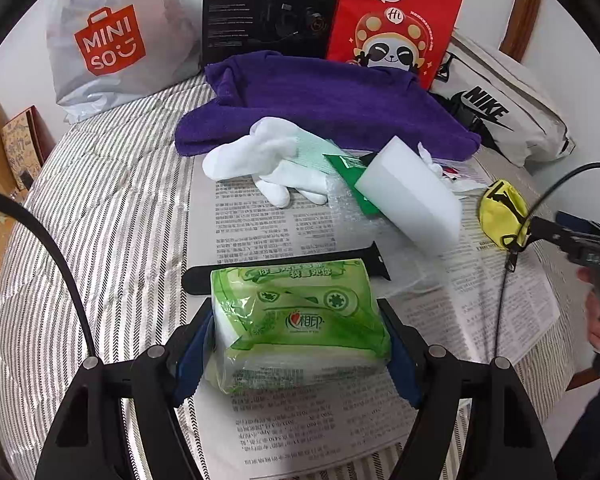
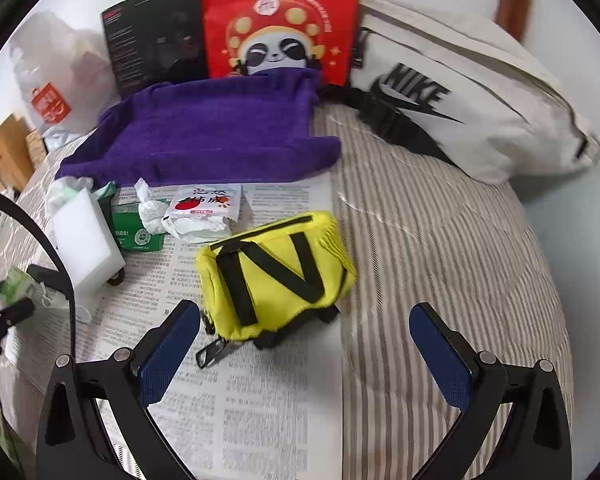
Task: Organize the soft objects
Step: 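Lift the green wipes pack with the left tool while the right tool grasps the yellow pouch, then carry the wipes pack and yellow pouch onto the purple towel, right tool releasing the pouch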
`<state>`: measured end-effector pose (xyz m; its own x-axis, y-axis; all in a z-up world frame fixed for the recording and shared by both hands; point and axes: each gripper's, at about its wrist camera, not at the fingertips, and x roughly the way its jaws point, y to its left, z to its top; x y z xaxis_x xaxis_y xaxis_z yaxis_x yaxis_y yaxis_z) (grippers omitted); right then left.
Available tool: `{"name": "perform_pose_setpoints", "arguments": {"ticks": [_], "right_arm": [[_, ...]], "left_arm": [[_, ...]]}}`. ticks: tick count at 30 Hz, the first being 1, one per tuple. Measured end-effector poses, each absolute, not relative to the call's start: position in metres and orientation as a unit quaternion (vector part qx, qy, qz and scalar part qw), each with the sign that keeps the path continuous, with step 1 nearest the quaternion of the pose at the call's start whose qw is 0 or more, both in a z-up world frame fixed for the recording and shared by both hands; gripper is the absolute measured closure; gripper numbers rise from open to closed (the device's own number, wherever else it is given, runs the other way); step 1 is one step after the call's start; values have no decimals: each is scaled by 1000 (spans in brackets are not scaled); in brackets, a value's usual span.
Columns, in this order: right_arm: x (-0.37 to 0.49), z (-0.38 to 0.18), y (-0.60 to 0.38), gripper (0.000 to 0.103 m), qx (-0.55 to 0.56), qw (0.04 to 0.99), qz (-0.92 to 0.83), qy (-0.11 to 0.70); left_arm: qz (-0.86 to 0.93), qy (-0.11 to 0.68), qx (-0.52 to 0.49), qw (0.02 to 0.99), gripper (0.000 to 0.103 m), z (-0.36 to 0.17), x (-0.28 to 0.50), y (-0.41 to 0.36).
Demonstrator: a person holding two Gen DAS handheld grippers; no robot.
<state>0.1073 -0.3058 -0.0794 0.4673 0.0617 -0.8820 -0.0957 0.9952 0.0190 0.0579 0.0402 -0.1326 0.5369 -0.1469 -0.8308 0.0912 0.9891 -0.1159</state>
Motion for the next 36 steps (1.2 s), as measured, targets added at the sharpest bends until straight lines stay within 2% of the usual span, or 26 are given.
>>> {"name": "perform_pose_setpoints", "arguments": {"ticks": [11,17,23,36], "right_arm": [[137,-120,-280,0,-99,848,115,508],[147,-130,-278,0,-95,851,128,501],[143,-127,-283,7,-84,854,136,495],[134,-97,-296,8,-47,851,136,505]], "left_arm": [[-76,490,-34,868,28,-144,62,41],[-76,487,-39,869,28,-144,64,45],[-74,479,-47,873,28,-138,62,51],[-63,467,-62,880,29,-113,62,74]]}}
